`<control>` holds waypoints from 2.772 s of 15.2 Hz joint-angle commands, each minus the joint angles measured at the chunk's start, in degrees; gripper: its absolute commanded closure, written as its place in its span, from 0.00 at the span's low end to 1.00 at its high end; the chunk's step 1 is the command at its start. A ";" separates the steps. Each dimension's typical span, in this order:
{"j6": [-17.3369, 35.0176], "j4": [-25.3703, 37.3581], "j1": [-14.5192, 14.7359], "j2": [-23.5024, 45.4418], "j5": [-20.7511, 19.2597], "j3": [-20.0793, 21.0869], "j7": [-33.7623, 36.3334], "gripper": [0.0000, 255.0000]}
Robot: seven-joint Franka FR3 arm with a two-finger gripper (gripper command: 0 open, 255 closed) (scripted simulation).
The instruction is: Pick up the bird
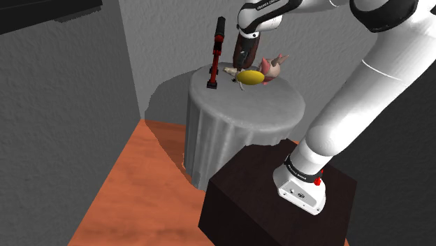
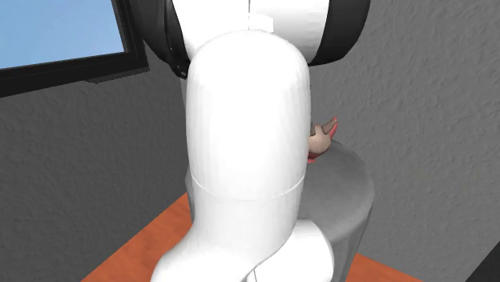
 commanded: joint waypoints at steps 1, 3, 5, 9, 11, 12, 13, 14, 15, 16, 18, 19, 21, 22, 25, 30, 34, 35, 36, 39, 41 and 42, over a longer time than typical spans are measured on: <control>1.67 3.48 -0.47 4.84 0.44 -0.62 -2.24 0.00; 3.11 6.52 -1.14 9.05 0.83 -1.01 -4.26 0.00; 4.31 9.86 -1.94 13.30 1.31 -1.24 -6.22 0.00; 5.93 17.56 -3.89 21.92 2.28 -1.25 -9.85 0.00; 6.20 20.13 -4.55 24.51 2.54 -1.15 -10.84 0.00; 6.83 19.85 -4.60 24.89 2.60 -1.11 -10.79 0.00; 7.46 19.59 -4.65 25.27 2.67 -1.06 -10.74 0.00; 8.10 19.32 -4.69 25.65 2.74 -1.02 -10.69 0.00; 8.72 19.08 -4.74 26.04 2.81 -0.97 -10.65 0.00; 9.33 18.88 -4.79 26.47 2.89 -0.92 -10.61 0.00; 10.91 18.36 -4.93 27.56 3.09 -0.78 -10.50 0.00; 10.91 18.35 -4.93 27.55 3.09 -0.78 -10.50 0.00; 10.95 18.39 -4.94 27.63 3.11 -0.77 -10.50 1.00; 10.99 18.33 -4.93 27.62 3.10 -0.77 -10.48 1.00; 10.98 18.34 -4.91 27.62 3.09 -0.76 -10.46 1.00; 10.91 18.36 -4.93 27.56 3.09 -0.78 -10.50 1.00; 8.46 19.18 -4.72 25.87 2.78 -0.99 -10.67 1.00; 7.82 19.44 -4.67 25.49 2.71 -1.04 -10.71 1.00; 7.20 19.70 -4.62 25.10 2.64 -1.08 -10.76 1.00; 5.29 20.54 -4.49 24.00 2.45 -1.21 -10.91 1.00; 4.00 21.17 -4.42 23.31 2.33 -1.28 -11.01 1.00; 3.35 21.51 -4.38 22.98 2.27 -1.31 -11.07 1.00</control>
